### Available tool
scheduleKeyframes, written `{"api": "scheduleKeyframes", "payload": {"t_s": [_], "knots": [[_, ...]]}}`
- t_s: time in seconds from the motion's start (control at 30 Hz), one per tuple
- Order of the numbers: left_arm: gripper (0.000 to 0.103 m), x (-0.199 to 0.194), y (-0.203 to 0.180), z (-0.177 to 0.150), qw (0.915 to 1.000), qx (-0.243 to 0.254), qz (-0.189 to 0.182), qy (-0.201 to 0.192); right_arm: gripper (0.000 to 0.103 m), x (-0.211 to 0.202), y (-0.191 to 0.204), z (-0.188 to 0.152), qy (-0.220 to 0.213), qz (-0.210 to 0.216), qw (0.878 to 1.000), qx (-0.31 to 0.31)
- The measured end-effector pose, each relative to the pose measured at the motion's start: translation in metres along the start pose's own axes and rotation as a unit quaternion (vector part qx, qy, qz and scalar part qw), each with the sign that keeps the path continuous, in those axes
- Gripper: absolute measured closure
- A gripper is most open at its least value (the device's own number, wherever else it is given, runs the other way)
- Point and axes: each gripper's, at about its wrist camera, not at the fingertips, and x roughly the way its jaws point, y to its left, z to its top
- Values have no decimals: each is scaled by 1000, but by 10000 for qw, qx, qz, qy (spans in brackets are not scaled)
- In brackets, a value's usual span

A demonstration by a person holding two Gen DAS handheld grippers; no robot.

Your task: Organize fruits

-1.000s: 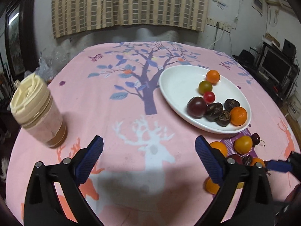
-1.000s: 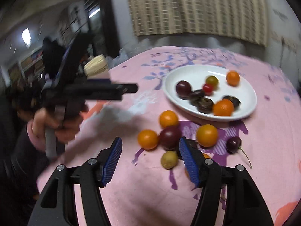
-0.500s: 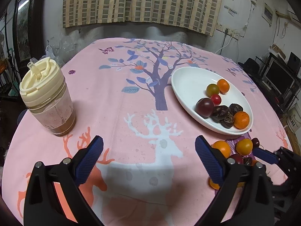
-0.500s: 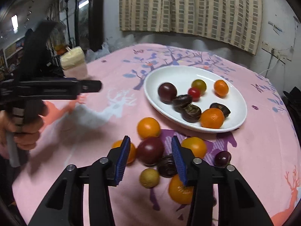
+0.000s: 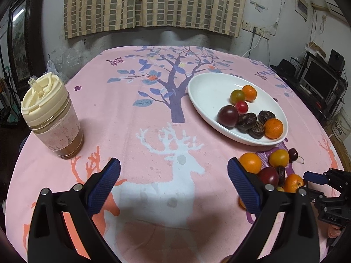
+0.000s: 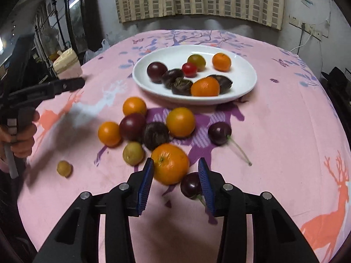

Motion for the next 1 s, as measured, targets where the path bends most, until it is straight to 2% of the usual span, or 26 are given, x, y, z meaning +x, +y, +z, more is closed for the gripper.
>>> {"api": "scheduleKeyframes", "payload": {"t_s": [0.1, 0.17, 0.2, 0.33, 0.37, 0.4, 0.43, 0.47, 0.57, 0.67, 0.7, 0.77, 0.83, 1.0], "knots": [[7, 4, -3, -3, 9999, 111, 100, 36, 60, 1, 12, 2, -132, -170, 9991, -359], [7, 6, -3, -5, 9998, 117, 114, 78, 59, 9, 20, 4, -38, -318, 9977, -597], [7, 7, -3, -5, 9998, 110, 89, 101, 55, 13, 23, 5, -8, -478, 9962, -733], [7, 10, -5, -6, 9997, 196, 106, 131, 55, 27, 25, 7, 179, -951, 9906, -970], [7, 10, -6, -7, 9996, 215, 102, 138, 58, 30, 23, 6, 223, -1079, 9893, -957], [7, 10, -7, -7, 9996, 233, 71, 150, 65, 31, 20, 5, 225, -1142, 9891, -900], [7, 11, -8, -8, 9995, 265, -11, 170, 66, 29, 16, 6, 209, -1074, 9910, -772], [7, 10, -10, -9, 9993, 306, -122, 193, 66, 24, 7, 8, 166, -805, 9955, -472], [8, 11, -27, -15, 9941, 696, -747, 355, 67, 5, -11, 12, -187, -308, 9992, 165], [32, 9, -58, -28, 9818, 1415, -1192, 424, 67, -1, -18, 12, -296, -119, 9985, 434], [41, 10, -66, -32, 9781, 1602, -1250, 453, 67, -1, -19, 12, -281, -89, 9985, 469], [48, 12, -79, -40, 9718, 1920, -1271, 517, 67, -1, -18, 12, -264, -65, 9984, 493], [49, 17, -87, -45, 9684, 2124, -1186, 542, 66, -1, -17, 12, -254, -46, 9985, 473], [51, 24, -94, -47, 9632, 2255, -1328, 611, 66, -2, -9, 10, -246, 5, 9990, 379]]}}
